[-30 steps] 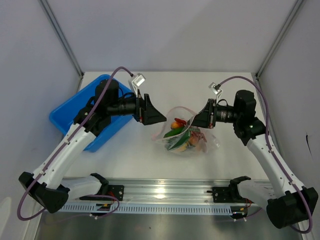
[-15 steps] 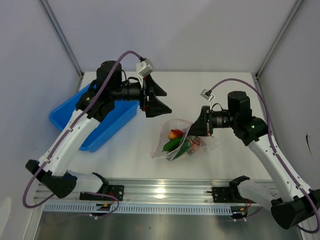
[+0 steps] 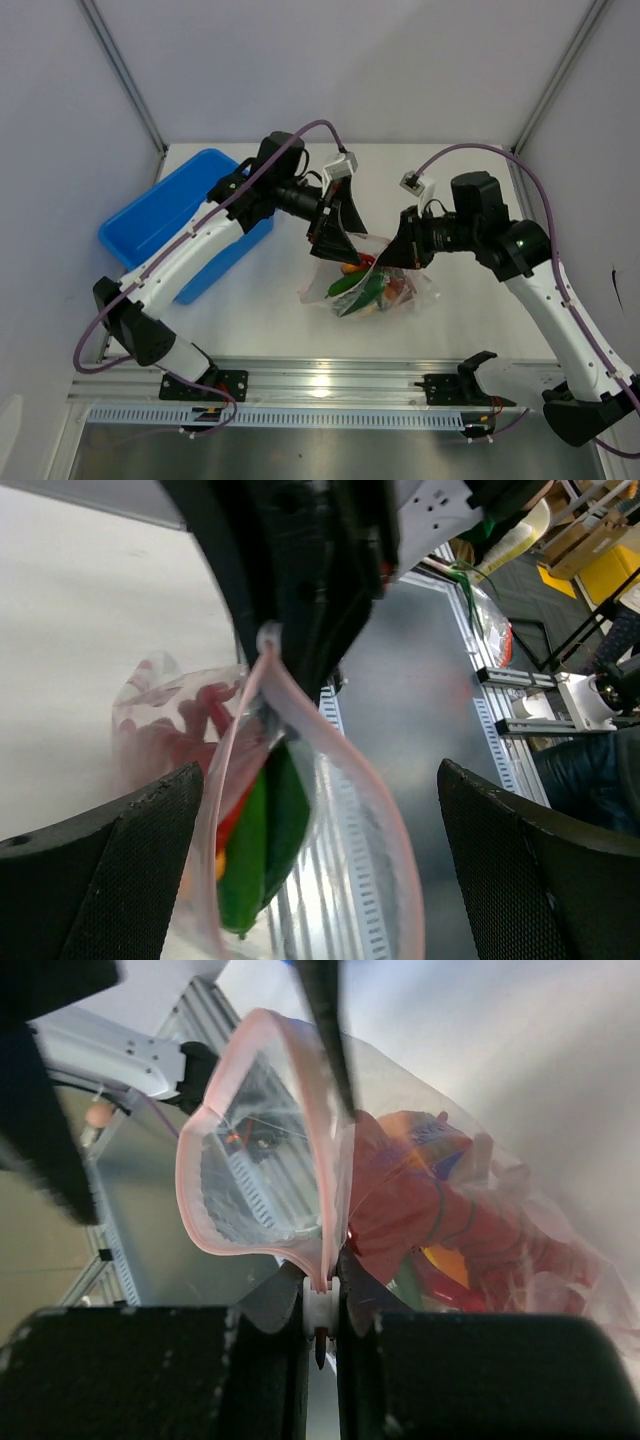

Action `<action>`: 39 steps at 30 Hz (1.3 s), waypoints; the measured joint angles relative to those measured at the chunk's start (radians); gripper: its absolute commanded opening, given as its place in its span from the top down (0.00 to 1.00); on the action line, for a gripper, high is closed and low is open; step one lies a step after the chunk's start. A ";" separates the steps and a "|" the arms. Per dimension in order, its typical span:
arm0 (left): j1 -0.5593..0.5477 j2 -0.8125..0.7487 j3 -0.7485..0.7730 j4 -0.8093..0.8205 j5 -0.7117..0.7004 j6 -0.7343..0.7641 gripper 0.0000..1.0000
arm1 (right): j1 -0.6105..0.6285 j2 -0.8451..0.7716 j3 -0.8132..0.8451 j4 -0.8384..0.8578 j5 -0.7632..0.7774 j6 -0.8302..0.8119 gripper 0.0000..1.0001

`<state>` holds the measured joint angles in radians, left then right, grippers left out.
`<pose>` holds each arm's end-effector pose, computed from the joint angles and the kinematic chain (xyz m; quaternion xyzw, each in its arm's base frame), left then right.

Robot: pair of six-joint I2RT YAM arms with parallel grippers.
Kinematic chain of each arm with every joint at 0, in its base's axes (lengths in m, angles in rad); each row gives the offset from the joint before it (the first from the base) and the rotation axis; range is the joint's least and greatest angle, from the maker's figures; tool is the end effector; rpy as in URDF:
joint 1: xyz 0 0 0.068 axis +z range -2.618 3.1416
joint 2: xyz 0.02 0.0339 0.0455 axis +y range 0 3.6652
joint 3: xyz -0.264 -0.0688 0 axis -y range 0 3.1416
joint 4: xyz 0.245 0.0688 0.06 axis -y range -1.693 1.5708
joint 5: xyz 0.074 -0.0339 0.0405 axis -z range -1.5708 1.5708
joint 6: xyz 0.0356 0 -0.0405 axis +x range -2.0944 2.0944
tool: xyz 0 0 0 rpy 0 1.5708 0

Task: Place the food in the zip-top bag and seal the zipper
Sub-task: Adjust the zipper food storage bag at the center of the board, then zip the zipper food storage bag at the center of the board.

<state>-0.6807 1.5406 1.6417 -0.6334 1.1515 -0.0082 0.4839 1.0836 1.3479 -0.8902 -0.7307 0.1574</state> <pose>0.2329 -0.2304 0.4169 0.4953 0.5983 -0.5855 0.2322 0.1648 0.1135 0.4098 -0.2956 0.7942 0.4359 0.3031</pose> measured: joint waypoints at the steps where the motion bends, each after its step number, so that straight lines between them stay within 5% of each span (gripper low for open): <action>1: -0.002 -0.012 -0.006 0.008 0.008 -0.003 0.00 | 0.010 0.009 0.019 -0.016 0.025 -0.004 1.00; 9: -0.059 -0.107 -0.037 0.013 -0.034 -0.018 0.00 | 0.084 0.095 0.131 -0.095 0.158 -0.003 1.00; 15: -0.150 -0.086 -0.011 -0.072 -0.253 0.030 0.01 | 0.101 0.111 0.159 -0.111 0.190 0.027 1.00; 26: -0.153 -0.172 -0.006 0.020 -0.647 0.098 0.00 | 0.149 0.111 0.162 -0.119 0.187 0.048 1.00; 32: -0.148 -0.138 0.042 -0.014 -0.617 0.192 0.01 | 0.184 0.111 0.163 -0.126 0.174 0.050 1.00; 39: -0.098 -0.107 0.031 -0.081 -0.362 0.248 0.01 | 0.188 0.111 0.164 -0.126 0.169 0.051 1.00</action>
<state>-0.7788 1.4334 1.6722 -0.7147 0.7898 0.2394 0.6724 1.1950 1.5116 -1.0157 -0.5617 0.2081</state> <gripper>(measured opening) 0.994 0.109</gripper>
